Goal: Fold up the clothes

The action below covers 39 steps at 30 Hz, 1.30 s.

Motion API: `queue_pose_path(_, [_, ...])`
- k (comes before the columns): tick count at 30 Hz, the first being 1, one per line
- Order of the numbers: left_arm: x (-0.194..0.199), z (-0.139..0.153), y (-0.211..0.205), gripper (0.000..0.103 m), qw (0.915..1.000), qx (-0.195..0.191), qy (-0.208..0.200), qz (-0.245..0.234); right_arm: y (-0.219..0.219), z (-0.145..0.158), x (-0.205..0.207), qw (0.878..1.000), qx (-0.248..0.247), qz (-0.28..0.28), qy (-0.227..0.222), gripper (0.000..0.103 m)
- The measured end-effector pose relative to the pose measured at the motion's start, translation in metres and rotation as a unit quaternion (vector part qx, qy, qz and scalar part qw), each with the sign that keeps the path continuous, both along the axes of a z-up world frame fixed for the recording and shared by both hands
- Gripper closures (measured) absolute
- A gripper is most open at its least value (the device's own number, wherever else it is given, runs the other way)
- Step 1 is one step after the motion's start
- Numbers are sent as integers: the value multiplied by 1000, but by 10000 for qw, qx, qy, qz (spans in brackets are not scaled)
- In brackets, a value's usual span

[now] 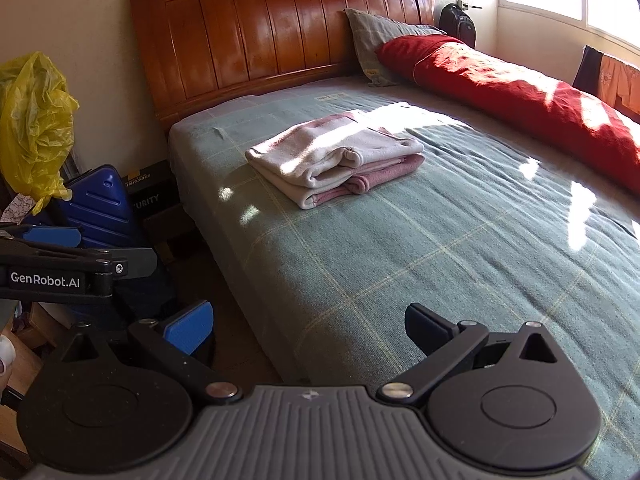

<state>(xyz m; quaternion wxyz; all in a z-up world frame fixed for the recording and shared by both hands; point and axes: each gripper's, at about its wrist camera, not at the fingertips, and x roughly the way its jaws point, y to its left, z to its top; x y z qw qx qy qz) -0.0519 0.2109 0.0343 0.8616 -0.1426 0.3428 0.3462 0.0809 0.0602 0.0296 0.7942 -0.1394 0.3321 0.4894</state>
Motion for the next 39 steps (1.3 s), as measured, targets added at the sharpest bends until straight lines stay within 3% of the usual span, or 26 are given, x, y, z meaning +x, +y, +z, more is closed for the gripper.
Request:
queue_pose_path(17, [10,-7,-2,0,9998,-155,36,-125,0,-2,5,10000,20,-66,-32,0])
queue_pose_path(39, [11,-7,-8,0,9998,-46,44,-209,1,-4,5,10000,16,-39,-11,0])
